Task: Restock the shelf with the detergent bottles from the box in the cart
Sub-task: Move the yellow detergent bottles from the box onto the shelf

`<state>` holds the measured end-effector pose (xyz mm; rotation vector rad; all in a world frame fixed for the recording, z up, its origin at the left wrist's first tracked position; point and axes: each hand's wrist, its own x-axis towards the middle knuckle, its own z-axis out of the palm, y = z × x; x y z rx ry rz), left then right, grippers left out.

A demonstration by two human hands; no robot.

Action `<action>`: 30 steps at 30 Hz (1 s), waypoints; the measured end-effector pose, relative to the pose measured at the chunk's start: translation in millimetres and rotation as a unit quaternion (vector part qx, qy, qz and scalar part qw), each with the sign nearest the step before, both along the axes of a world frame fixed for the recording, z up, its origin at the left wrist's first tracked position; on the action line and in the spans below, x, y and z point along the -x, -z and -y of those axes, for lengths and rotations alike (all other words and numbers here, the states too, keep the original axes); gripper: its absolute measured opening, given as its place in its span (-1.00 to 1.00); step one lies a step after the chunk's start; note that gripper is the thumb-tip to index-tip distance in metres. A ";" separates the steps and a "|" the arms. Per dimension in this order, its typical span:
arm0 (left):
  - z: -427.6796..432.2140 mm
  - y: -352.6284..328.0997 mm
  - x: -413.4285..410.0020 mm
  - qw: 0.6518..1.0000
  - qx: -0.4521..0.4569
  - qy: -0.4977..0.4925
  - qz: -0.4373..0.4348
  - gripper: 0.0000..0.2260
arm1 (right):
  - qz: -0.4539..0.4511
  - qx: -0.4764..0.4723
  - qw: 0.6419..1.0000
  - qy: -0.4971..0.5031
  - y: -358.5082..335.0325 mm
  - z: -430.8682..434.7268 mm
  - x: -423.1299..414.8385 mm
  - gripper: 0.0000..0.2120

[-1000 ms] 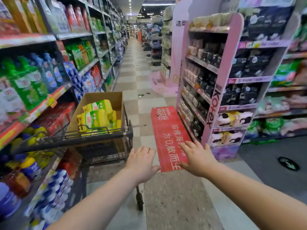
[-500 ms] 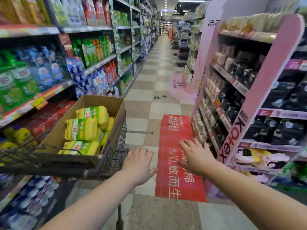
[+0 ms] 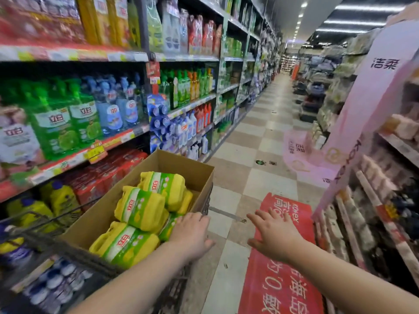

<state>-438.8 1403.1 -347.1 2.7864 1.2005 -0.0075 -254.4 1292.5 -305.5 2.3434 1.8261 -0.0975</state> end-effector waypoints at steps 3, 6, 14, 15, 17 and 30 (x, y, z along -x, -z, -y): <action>-49.2 -2.9 4.4 0.999 0.007 -0.046 0.001 -0.43 | 0.001 -0.013 0.999 -0.043 -5.1 -62.4 -1.2 -0.35; -79.8 2.2 22.1 0.996 0.015 -0.089 0.003 -0.44 | 0.002 0.008 0.995 -0.095 0.2 -119.2 8.2 -0.35; -142.2 29.1 90.8 0.968 0.035 -0.249 -0.019 -0.37 | -0.012 0.050 0.968 -0.247 29.3 -271.9 64.4 -0.33; -149.6 33.3 98.4 0.961 0.041 -0.272 -0.023 -0.36 | -0.013 0.053 0.963 -0.266 35.0 -288.8 71.5 -0.33; -165.2 40.4 111.1 0.944 0.057 -0.323 -0.030 -0.37 | -0.016 0.061 0.952 -0.299 46.8 -321.9 84.5 -0.32; -238.1 123.8 116.3 0.796 0.250 -0.550 0.036 -0.34 | -0.147 0.202 0.904 -0.346 131.4 -477.8 123.8 -0.25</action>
